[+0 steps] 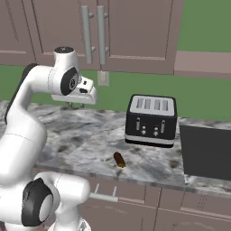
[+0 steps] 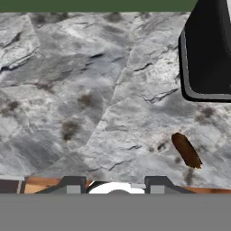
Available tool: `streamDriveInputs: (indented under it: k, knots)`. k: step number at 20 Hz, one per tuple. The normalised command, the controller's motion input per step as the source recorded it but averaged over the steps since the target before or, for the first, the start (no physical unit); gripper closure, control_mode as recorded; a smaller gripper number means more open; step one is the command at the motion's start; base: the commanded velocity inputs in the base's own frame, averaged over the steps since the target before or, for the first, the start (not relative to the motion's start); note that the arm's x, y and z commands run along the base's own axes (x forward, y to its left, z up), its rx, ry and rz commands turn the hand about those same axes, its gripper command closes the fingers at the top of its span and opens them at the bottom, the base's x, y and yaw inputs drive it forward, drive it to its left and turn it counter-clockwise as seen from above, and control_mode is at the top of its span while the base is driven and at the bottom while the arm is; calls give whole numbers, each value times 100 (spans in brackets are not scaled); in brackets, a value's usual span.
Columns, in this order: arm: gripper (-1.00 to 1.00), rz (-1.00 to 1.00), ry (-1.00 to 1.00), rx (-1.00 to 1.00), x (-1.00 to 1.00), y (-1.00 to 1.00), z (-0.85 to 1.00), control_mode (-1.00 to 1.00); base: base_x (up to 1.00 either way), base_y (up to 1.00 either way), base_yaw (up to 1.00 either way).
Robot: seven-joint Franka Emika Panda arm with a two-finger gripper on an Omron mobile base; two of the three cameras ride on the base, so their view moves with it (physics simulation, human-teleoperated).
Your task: Place the sweet potato in the correct fridge rack based on whether it is a fruit or vegetable. Finally, close the fridge door.
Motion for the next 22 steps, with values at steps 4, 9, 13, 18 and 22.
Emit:
streamDriveInputs:
  k: [4,9,13,18,22]
  knots:
    - [-100,-2,0,4,-13,-51,-3,-100,0,0,0]
    - [-100,-14,0,12,-44,-100,-25,-100,0,0,0]
    - [-100,-13,2,6,-34,-87,-37,-100,0,0,0]
    - [-100,-2,0,0,-3,-42,-49,-100,0,0,0]
    - [-100,0,0,-1,1,-21,-77,-100,0,0,0]
